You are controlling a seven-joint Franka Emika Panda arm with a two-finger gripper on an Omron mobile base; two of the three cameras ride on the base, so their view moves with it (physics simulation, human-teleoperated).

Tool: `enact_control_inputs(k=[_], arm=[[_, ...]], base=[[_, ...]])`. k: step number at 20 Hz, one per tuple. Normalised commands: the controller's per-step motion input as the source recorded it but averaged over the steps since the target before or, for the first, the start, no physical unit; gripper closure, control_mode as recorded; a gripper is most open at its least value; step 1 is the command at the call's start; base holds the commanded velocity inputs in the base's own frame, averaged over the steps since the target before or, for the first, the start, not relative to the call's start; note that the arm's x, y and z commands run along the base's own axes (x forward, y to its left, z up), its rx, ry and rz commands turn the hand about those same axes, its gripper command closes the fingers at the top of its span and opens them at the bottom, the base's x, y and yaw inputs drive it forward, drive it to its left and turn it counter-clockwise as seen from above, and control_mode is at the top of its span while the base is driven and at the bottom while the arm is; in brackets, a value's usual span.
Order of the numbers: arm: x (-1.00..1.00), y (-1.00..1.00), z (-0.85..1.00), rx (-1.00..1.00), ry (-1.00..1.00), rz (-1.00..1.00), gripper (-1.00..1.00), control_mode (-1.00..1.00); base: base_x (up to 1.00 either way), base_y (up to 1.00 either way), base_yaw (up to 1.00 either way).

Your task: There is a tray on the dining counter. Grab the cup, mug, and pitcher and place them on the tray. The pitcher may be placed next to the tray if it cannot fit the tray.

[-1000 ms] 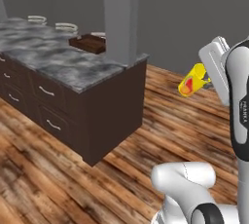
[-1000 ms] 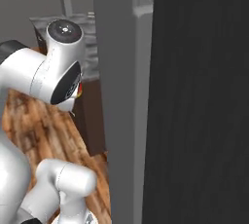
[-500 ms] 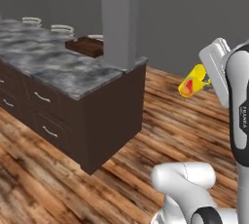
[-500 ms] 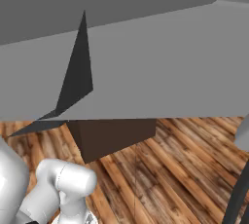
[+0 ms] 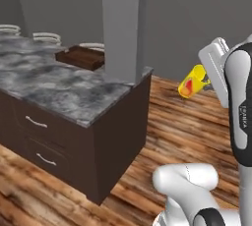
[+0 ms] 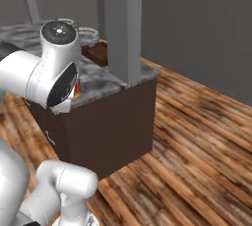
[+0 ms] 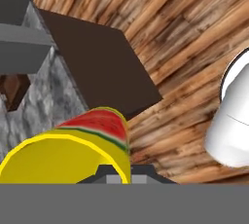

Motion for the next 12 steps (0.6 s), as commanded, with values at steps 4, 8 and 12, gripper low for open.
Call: enact_control_inputs(k=[4,8,12], arm=[[0.0,0.0,0.0,0.0,0.0,0.0,1.0,1.0],[0.0,0.0,0.0,0.0,0.0,0.0,1.0,1.0],[0.0,0.0,0.0,0.0,0.0,0.0,1.0,1.0]], base=[[0.98,-0.34,-0.37],[1.0,-0.55,-0.28],[1.0,-0.5,-0.13]])
